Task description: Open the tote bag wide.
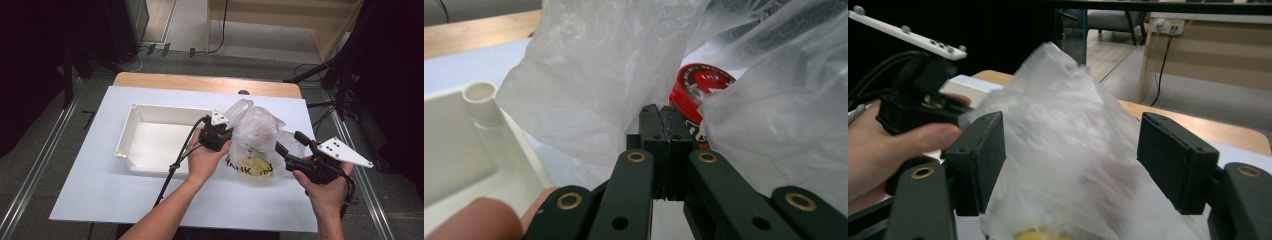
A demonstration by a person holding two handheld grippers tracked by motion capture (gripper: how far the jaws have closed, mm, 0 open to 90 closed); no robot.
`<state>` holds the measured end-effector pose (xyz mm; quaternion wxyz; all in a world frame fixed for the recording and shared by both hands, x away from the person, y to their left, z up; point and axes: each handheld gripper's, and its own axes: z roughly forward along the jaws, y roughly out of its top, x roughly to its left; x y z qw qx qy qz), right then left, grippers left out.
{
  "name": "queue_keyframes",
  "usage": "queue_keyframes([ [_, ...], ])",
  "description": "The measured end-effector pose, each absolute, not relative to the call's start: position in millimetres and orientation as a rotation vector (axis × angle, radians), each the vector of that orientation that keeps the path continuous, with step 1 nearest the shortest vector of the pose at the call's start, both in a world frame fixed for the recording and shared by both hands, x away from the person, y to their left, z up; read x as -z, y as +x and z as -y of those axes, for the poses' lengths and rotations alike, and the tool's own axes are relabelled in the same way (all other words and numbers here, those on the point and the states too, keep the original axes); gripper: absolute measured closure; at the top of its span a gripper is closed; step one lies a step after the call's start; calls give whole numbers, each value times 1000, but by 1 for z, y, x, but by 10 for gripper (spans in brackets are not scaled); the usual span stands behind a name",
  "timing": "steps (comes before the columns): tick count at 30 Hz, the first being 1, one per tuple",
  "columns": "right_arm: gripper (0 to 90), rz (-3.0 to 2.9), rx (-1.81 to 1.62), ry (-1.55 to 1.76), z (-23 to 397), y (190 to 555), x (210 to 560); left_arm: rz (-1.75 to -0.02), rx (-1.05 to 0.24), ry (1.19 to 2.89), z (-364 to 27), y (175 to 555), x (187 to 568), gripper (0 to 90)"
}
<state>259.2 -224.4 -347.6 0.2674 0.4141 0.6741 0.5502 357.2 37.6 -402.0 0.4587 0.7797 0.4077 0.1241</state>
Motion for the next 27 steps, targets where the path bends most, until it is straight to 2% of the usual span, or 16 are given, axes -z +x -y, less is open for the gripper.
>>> queue_keyframes([
  [4,296,-1882,-1376,1116,201,279,357,-990,-320,1935,-36,351,402,900],
  [6,376,-1869,-1318,1135,197,287,362,-984,-324,1935,-36,349,399,900],
  [7,434,-1866,-1293,1143,195,290,363,-975,-321,1936,-37,348,399,900],
  [11,860,-1864,-1256,1141,200,308,364,-967,-311,1937,-38,340,398,900],
  [12,860,-1864,-1256,1141,200,308,364,-967,-311,1937,-38,340,398,900],
  [13,900,-1870,-1296,1175,208,321,365,-975,-312,1930,-40,335,400,900],
  [22,900,-1744,-1287,1398,242,372,388,-1007,-307,1894,-53,310,413,900],
  [27,900,-1745,-1249,1464,249,388,401,-1031,-291,1875,-56,294,423,900],
])
